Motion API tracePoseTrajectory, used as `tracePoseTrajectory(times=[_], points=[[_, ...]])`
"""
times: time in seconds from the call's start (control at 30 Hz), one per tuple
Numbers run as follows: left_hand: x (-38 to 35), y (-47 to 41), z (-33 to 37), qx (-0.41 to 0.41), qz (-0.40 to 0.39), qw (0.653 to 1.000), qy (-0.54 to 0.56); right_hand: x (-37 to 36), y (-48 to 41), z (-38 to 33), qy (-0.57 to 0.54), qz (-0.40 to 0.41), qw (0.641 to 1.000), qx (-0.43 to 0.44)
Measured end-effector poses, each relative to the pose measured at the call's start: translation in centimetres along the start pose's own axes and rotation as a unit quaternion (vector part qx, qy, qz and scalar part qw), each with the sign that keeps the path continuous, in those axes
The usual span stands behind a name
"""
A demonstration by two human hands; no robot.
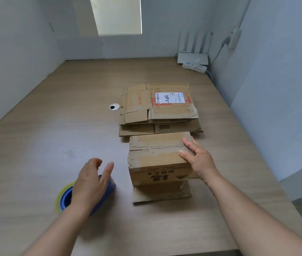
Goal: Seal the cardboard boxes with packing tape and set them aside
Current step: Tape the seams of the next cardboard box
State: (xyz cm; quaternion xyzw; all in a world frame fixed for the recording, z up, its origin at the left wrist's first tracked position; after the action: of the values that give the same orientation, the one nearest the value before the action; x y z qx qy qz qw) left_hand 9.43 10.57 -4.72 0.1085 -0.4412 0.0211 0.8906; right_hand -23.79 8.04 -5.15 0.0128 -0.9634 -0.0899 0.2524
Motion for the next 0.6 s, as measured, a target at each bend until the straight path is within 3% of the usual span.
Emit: tracePoseTrajectory(times=[0.17,0.43,0.6], points=[[-1.8,2.0,-5.5,0.112,-0.052,0.971,-0.204,0.0,-0.1,0.2,-0.013,0.005,1.0,0.004],[-2.7,1.3,-8.8,0.209,-0.089,0.958,-0.174,0.0,0.0,0.1,-0.017,0.002,1.0,0.001],[1.5,0.3,-5.3,0.145,-0.055,0.988,-0.016,-0.1,0.1,-0.1,-0.014,-0.003,1.0,-0.003]])
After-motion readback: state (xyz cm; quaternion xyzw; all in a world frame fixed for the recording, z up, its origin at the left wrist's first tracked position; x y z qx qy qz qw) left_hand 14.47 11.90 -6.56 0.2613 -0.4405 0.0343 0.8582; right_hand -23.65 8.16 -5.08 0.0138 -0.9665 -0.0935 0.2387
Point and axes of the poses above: each hand's wrist, its own y-axis away from the middle knuckle, its own x-axis out of the back of the hand, z = x × y, the point moved 9 cm from there along -y, towards the middle knuckle, and after that the axes turned 8 degrees about -z, right-handed, at the moved point
